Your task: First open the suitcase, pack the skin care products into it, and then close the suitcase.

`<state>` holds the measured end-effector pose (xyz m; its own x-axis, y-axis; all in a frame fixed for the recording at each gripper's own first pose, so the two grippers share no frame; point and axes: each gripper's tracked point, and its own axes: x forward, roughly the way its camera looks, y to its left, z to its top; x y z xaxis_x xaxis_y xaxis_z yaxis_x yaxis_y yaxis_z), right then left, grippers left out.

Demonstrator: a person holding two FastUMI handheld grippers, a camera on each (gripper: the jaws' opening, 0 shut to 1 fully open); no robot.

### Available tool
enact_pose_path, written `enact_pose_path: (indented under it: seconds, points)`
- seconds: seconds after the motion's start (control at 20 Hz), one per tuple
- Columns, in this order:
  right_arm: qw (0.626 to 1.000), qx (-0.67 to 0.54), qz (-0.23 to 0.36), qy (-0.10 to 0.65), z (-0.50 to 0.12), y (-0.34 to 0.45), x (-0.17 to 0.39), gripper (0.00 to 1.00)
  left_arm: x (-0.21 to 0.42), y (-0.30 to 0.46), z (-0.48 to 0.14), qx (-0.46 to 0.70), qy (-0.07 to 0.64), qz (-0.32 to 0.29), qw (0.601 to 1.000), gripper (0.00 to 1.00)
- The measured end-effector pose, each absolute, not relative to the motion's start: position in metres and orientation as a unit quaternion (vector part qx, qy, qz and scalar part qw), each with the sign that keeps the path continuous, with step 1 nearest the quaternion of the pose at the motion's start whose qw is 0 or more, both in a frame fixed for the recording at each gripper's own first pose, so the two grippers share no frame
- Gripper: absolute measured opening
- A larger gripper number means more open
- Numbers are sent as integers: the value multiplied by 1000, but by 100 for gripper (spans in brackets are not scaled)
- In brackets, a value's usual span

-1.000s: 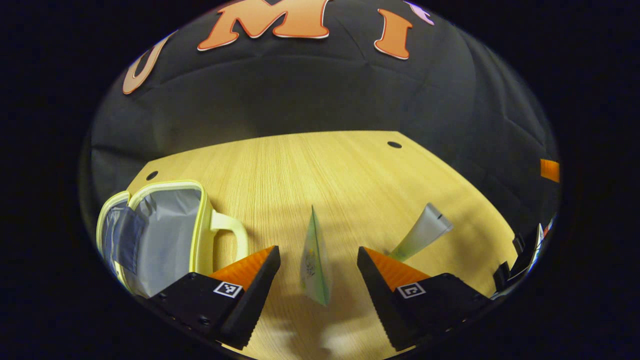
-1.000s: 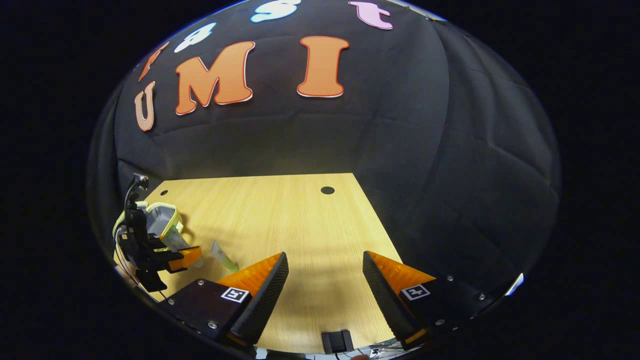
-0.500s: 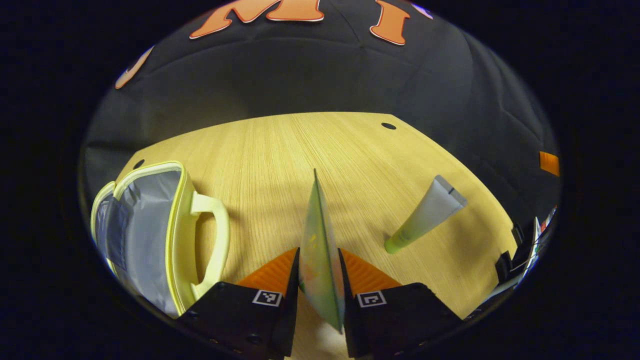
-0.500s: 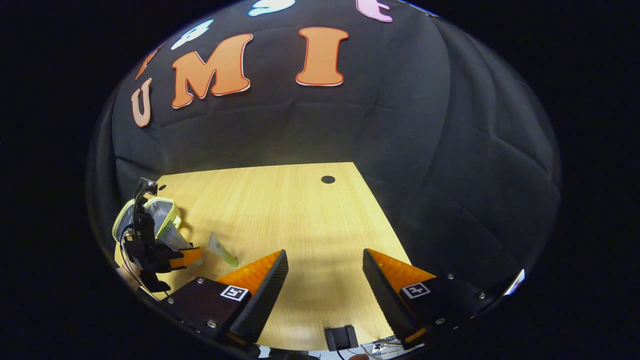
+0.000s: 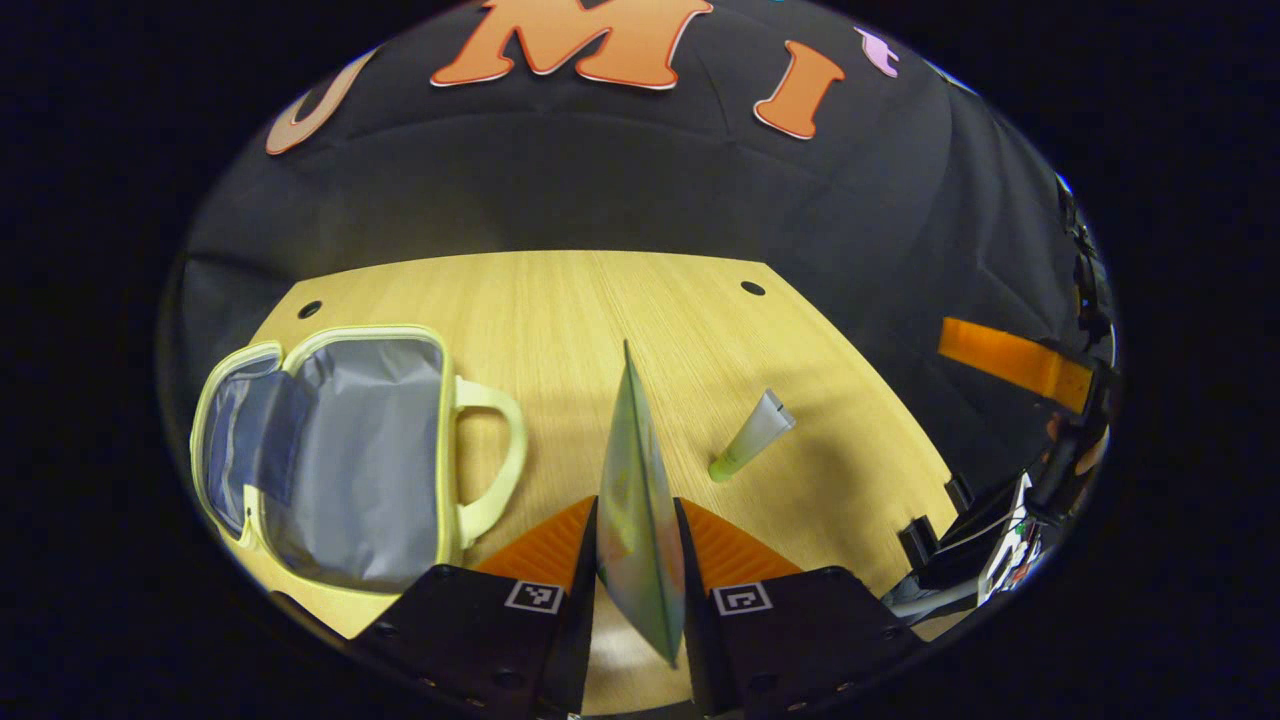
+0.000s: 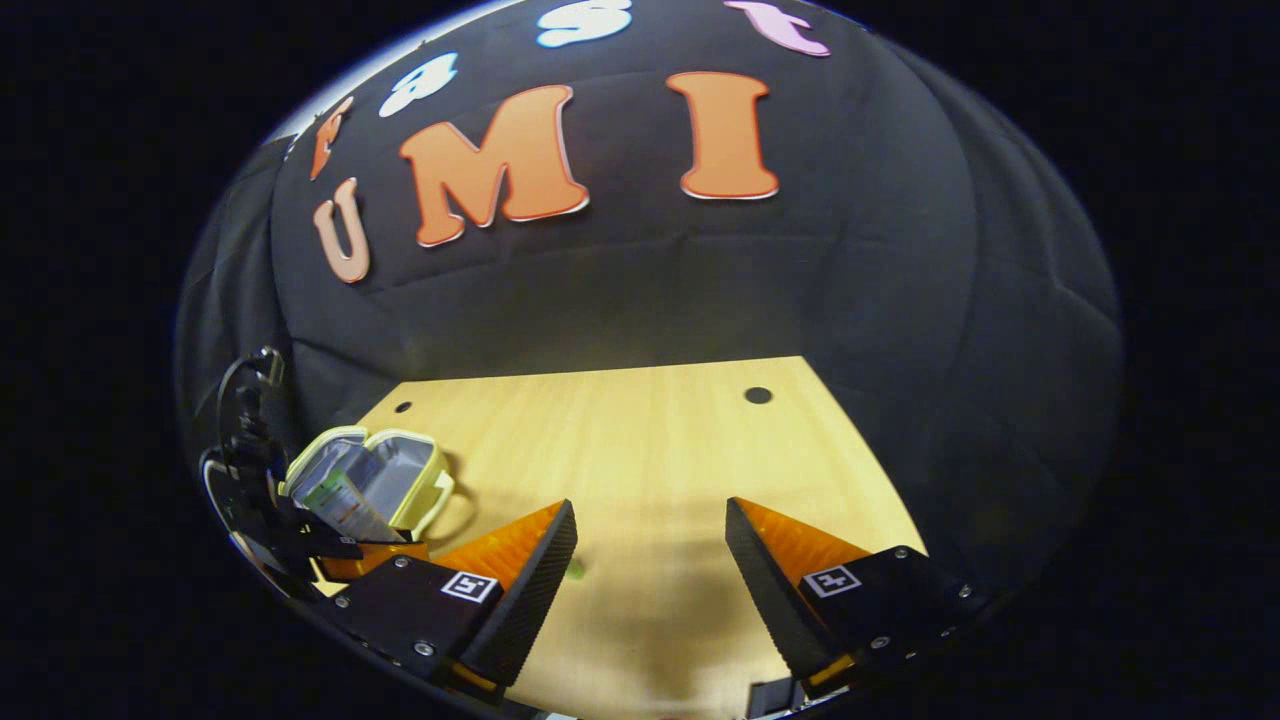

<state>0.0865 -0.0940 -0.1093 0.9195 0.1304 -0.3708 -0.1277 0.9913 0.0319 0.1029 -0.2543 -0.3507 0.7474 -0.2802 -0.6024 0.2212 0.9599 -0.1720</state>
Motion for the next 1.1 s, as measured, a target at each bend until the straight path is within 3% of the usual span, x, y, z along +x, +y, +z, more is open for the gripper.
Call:
enact_pose_path:
  seconds: [0.3, 0.45, 0.5, 0.55, 0.6, 0.8, 0.85, 1.0, 1.1]
  points:
    - [960, -40, 139, 238, -167, -27, 115, 96, 58, -185, -339, -60, 334, -65, 938, 40]
    - [942, -44, 169, 286, -209, -7, 120, 91, 40, -161, -343, -74, 340, -37, 937, 40]
    - [937, -49, 170, 301, -220, -5, 123, 91, 36, -154, -344, -77, 343, -29, 936, 39]
    - [932, -54, 171, 314, -234, -5, 126, 84, 33, -146, -346, -79, 345, -23, 935, 40]
    - [928, -62, 170, 326, -246, -5, 128, 89, 31, -142, -347, -81, 346, -18, 935, 40]
    - [909, -94, 164, 371, -288, -6, 132, 84, 28, -134, -349, -85, 347, -9, 934, 40]
    - [907, -95, 161, 377, -294, -7, 134, 65, 27, -133, -350, -87, 347, -9, 934, 40]
    - [903, -94, 161, 387, -304, -8, 134, 58, 26, -133, -352, -84, 349, -11, 933, 40]
    - [904, -95, 154, 388, -305, -14, 139, 43, 24, -136, -351, -78, 354, -14, 932, 39]
